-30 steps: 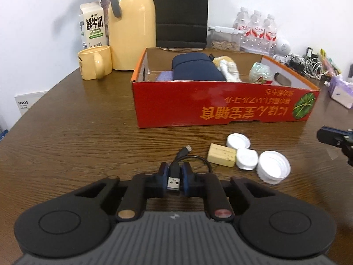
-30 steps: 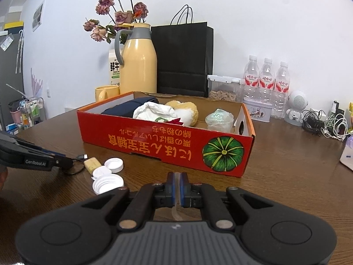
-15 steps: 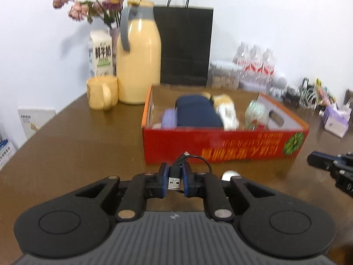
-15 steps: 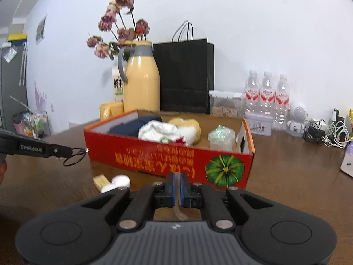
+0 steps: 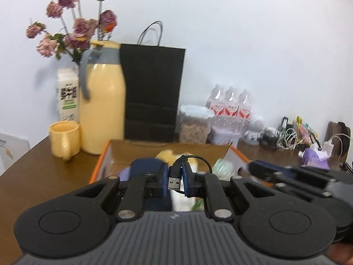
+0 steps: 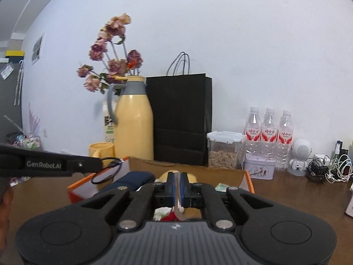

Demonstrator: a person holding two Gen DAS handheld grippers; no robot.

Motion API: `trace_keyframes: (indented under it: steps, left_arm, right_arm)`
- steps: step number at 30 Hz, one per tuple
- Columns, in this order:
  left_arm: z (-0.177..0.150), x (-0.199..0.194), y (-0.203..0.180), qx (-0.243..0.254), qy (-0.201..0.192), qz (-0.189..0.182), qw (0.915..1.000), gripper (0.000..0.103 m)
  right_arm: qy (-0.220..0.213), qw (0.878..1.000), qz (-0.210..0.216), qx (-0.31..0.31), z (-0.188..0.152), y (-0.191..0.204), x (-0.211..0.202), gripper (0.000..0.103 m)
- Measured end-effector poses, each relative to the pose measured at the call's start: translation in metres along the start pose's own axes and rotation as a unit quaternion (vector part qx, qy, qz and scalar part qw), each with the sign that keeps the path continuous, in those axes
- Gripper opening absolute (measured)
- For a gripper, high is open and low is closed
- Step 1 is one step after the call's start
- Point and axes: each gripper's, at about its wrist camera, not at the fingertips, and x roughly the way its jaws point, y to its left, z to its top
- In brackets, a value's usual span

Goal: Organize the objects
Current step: 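Carry the strip with the right tool while the left carries the USB cable to the carton, then open the right tool over the carton while the left opens to drop the USB cable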

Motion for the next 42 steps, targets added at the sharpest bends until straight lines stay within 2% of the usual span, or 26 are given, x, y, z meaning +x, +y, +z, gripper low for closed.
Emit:
trace_keyframes:
  steps: [5,11,14,21,22,24,25,26,27,28,29,30,31,42]
  left_arm:
    - [0.001,0.040,-0.013,0.004,0.005,0.010,0.9999,0.014]
    - [-0.015,0.077,-0.013,0.015,0.029,0.026,0.9991,0.014]
    - [-0.021,0.081,-0.012,0.019,0.036,0.029,0.9987,0.014]
    - [-0.021,0.070,-0.014,0.024,0.013,0.042,0.9987,0.015]
    - [-0.020,0.068,-0.014,0.025,0.006,0.046,0.9986,0.019]
    - [-0.020,0.065,-0.013,0.024,0.000,0.054,0.9983,0.041]
    - [-0.019,0.063,-0.013,0.023,-0.007,0.059,0.9980,0.057]
    - [-0.019,0.060,-0.013,0.023,-0.013,0.062,0.9977,0.069]
    - [-0.018,0.058,-0.012,0.022,-0.019,0.066,0.9974,0.075]
    - [-0.017,0.056,-0.011,0.019,-0.023,0.069,0.9972,0.090]
    - [-0.016,0.054,-0.009,0.016,-0.028,0.071,0.9969,0.101]
    - [-0.016,0.052,-0.008,0.014,-0.033,0.075,0.9965,0.103]
    - [-0.015,0.049,-0.007,0.010,-0.038,0.081,0.9960,0.103]
    - [-0.015,0.046,-0.004,0.004,-0.031,0.083,0.9960,0.103]
  right_arm:
    - [0.005,0.999,-0.017,0.031,-0.002,-0.014,0.038,0.004]
    - [0.036,0.998,-0.016,0.039,-0.018,-0.026,0.063,0.004]
    - [0.046,0.998,-0.020,0.045,-0.022,-0.030,0.067,0.004]
    - [0.063,0.997,-0.025,0.041,-0.027,-0.029,0.067,0.007]
    - [0.068,0.997,-0.023,0.039,-0.028,-0.028,0.067,0.009]
    - [0.071,0.996,-0.023,0.038,-0.028,-0.028,0.065,0.015]
    - [0.071,0.996,-0.025,0.038,-0.028,-0.028,0.065,0.021]
    - [0.071,0.996,-0.025,0.039,-0.028,-0.028,0.064,0.027]
    - [0.070,0.996,-0.026,0.040,-0.027,-0.028,0.063,0.047]
    - [0.069,0.996,-0.028,0.041,-0.027,-0.028,0.062,0.071]
    - [0.067,0.996,-0.031,0.041,-0.027,-0.028,0.061,0.082]
    - [0.063,0.997,-0.034,0.041,-0.027,-0.027,0.059,0.095]
    - [0.058,0.997,-0.035,0.041,-0.026,-0.028,0.058,0.103]
    - [0.057,0.996,-0.047,0.047,-0.024,-0.028,0.054,0.103]
